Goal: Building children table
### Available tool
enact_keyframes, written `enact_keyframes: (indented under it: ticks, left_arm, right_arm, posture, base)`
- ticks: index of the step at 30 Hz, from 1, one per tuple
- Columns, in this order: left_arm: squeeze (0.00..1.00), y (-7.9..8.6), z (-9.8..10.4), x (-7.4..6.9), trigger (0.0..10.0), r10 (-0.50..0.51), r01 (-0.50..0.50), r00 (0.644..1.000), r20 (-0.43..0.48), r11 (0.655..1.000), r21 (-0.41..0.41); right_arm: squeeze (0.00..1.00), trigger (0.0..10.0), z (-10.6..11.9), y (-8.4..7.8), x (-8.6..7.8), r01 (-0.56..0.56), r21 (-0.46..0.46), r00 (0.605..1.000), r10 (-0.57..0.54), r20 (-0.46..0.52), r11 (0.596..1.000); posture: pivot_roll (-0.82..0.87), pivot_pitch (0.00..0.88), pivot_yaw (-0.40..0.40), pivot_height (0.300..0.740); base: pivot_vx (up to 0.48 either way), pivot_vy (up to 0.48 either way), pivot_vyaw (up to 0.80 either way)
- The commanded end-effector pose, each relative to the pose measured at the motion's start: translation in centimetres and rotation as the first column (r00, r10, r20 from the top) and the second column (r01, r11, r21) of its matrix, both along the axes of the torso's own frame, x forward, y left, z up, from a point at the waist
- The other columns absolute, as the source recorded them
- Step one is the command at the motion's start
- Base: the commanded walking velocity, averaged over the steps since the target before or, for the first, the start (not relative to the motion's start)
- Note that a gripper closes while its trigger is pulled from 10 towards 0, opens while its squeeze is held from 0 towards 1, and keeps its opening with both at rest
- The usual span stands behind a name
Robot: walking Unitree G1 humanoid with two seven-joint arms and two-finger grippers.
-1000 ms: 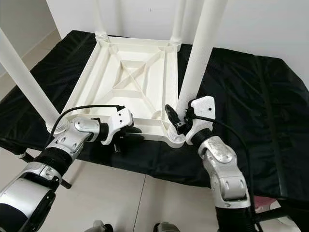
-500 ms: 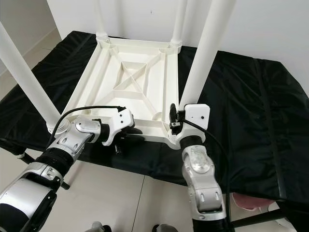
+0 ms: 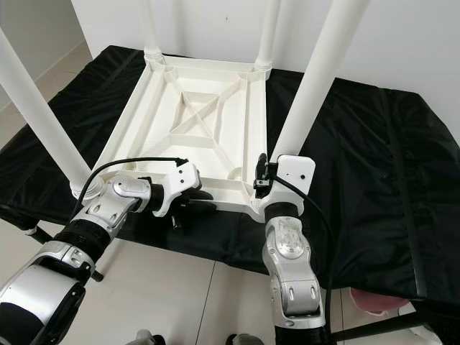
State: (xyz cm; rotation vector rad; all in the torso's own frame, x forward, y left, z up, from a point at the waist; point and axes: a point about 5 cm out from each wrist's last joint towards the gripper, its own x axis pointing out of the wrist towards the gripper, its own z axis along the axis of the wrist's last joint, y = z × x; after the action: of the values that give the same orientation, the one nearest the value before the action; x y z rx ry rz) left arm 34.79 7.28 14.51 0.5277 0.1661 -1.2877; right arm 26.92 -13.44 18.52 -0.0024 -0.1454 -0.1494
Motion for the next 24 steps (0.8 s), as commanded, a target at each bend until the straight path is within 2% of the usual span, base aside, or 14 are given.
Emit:
enact_keyframes:
  ticks: [1,6,17,18,19,20,24]
  left_arm:
    - [0.0,0.7,0.1,0.8,10.0,0.131,-0.13,0.991,0.04,0.991,-0.032]
    - [0.0,0.6,0.0,0.7,10.0,0.13,-0.129,0.991,0.039,0.991,-0.033]
    - [0.0,0.7,0.0,0.7,10.0,0.135,-0.134,0.99,0.037,0.99,-0.035]
    - [0.0,0.7,0.0,0.7,10.0,0.135,-0.134,0.99,0.037,0.99,-0.035]
    - [0.0,0.7,0.0,0.7,10.0,0.135,-0.134,0.99,0.037,0.99,-0.035]
    - [0.0,0.7,-0.1,0.7,10.0,0.134,-0.133,0.99,0.036,0.99,-0.035]
    - [0.0,0.7,-0.1,0.7,10.0,0.134,-0.133,0.99,0.036,0.99,-0.036]
  right_arm:
    - [0.0,10.0,-7.4,-2.1,-0.5,0.12,-0.036,0.908,-0.124,-0.401,0.992]
    - [0.0,10.0,-6.9,-2.4,-0.3,0.184,-0.05,0.904,-0.189,-0.384,0.982]
    - [0.0,10.0,-7.3,-2.3,-0.9,0.231,-0.04,0.892,-0.228,-0.39,0.972]
    - [0.46,10.0,-7.2,-2.2,-0.8,0.223,-0.043,0.896,-0.222,-0.385,0.974]
    - [0.46,10.0,-7.2,-2.2,-0.8,0.223,-0.043,0.896,-0.222,-0.385,0.974]
    - [1.0,10.0,-7.1,-2.0,-0.7,0.207,-0.033,0.902,-0.204,-0.38,0.978]
    - [1.0,10.0,-6.4,-1.3,-0.3,0.135,0.006,0.93,-0.124,-0.346,0.991]
  posture:
    - [-0.09,0.151,0.037,0.74]
    - [-0.09,0.151,0.035,0.74]
    - [-0.09,0.152,0.033,0.74]
    - [-0.09,0.152,0.033,0.74]
    - [-0.09,0.152,0.033,0.74]
    - [-0.09,0.152,0.033,0.74]
    - [-0.09,0.152,0.033,0.74]
  base:
    - [0.0,0.0,0.0]
    - [0.0,0.0,0.0]
    - [0.0,0.0,0.0]
    - [0.0,0.0,0.0]
    - [0.0,0.0,0.0]
    - [0.0,0.0,0.0]
    - [0.0,0.0,0.0]
